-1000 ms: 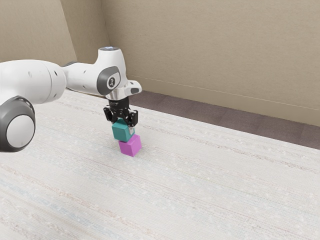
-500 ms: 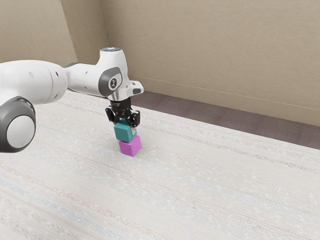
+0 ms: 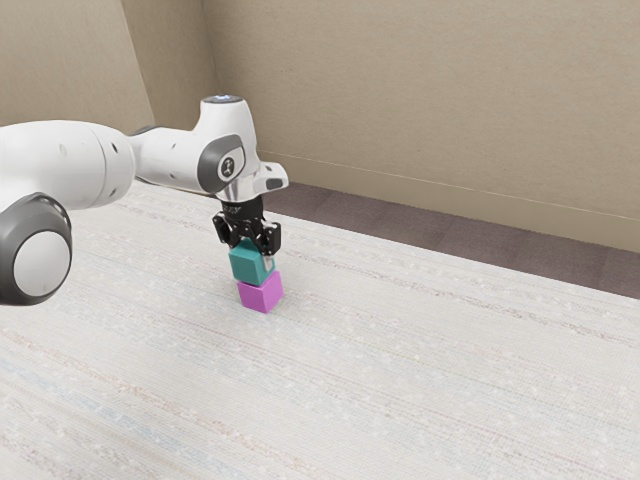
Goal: Pick up the blue block with one arm, and put the blue block on the pink block with one arm
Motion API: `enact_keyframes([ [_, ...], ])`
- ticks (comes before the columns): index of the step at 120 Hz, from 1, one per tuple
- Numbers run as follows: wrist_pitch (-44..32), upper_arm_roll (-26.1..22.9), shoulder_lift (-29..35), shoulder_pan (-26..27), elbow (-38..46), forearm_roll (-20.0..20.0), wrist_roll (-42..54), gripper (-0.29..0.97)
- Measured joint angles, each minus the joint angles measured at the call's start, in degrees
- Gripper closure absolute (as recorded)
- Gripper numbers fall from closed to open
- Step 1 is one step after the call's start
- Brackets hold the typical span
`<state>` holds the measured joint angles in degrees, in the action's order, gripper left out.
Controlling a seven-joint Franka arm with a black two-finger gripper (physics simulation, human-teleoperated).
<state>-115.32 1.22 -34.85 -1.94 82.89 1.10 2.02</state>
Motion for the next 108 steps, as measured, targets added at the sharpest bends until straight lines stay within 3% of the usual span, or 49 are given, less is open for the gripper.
enact_keyframes([
  [21, 0.0, -0.1, 0.0, 0.0, 0.0, 0.1, 0.5, 0.31],
  [50, -0.2, -0.2, 0.0, 0.2, 0.2, 0.5, 1.0, 0.11],
  [88, 0.2, -0.1, 1.0, 0.4, -0.2, 0.5, 1.5, 0.02],
  [98, 1.8, 0.1, 4.0, 0.4, -1.6, 0.5, 1.6, 0.02],
  [108, 5.9, -0.1, 11.4, 0.4, -4.5, 0.3, 1.7, 0.01],
])
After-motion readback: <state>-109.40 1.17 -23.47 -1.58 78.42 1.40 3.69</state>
